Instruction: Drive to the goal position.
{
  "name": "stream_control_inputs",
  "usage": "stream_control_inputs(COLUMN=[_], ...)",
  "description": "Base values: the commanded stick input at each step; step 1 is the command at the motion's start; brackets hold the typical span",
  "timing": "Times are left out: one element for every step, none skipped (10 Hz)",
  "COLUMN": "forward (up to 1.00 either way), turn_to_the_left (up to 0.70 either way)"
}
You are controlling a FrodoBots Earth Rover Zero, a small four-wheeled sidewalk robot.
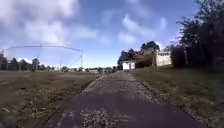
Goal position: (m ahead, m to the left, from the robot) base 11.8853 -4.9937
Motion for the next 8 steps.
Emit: stream_control_inputs(forward=[0.85,0.85,0.85,0.85,0.85,0.85,0.85,0.85], turn_to_the_left=[0.00,0.00,0.00,0.00,0.00,0.00,0.00,-0.26])
